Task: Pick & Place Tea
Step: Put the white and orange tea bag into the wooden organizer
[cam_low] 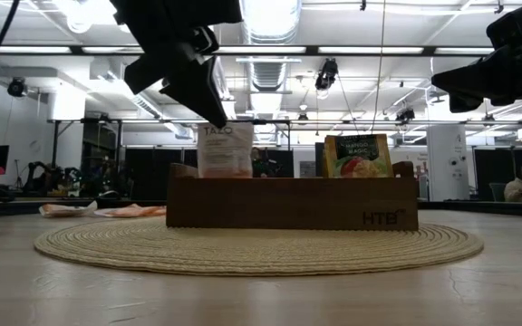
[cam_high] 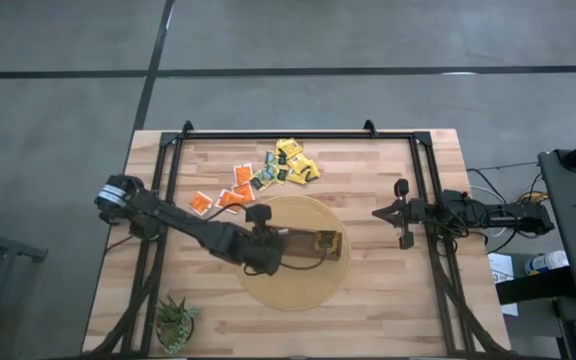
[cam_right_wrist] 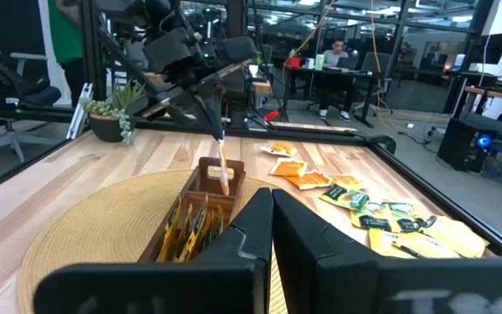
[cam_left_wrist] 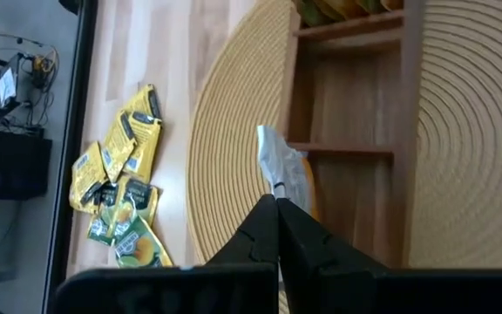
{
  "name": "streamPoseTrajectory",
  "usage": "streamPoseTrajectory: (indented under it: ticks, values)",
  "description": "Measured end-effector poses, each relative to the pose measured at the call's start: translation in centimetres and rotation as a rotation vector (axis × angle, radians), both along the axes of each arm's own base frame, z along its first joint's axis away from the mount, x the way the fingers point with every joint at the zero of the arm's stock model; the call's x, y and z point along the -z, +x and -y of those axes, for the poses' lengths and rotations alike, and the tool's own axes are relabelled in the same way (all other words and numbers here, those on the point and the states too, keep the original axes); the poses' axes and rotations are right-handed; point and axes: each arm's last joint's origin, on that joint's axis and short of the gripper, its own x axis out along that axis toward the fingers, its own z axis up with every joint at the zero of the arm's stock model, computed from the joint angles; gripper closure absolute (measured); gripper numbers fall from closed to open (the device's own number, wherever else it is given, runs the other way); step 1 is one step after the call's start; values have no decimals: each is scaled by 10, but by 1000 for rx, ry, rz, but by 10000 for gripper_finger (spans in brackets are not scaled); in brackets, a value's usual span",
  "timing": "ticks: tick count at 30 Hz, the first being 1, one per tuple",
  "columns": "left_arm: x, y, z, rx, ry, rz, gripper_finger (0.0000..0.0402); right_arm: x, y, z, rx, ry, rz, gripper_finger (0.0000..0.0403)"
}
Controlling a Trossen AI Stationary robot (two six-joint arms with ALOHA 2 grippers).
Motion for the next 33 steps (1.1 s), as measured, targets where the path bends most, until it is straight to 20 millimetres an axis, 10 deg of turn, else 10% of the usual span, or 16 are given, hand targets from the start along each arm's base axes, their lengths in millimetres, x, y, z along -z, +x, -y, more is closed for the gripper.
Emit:
streamPoseTrajectory:
  ticks: [19, 33]
  values:
    - [-4, 0, -4, -87, 101, 65, 293, 0, 0, 0, 0, 0, 1, 394]
    - [-27, -34, -19, -328, 130, 186, 287, 0, 0, 0, 0, 0, 1, 394]
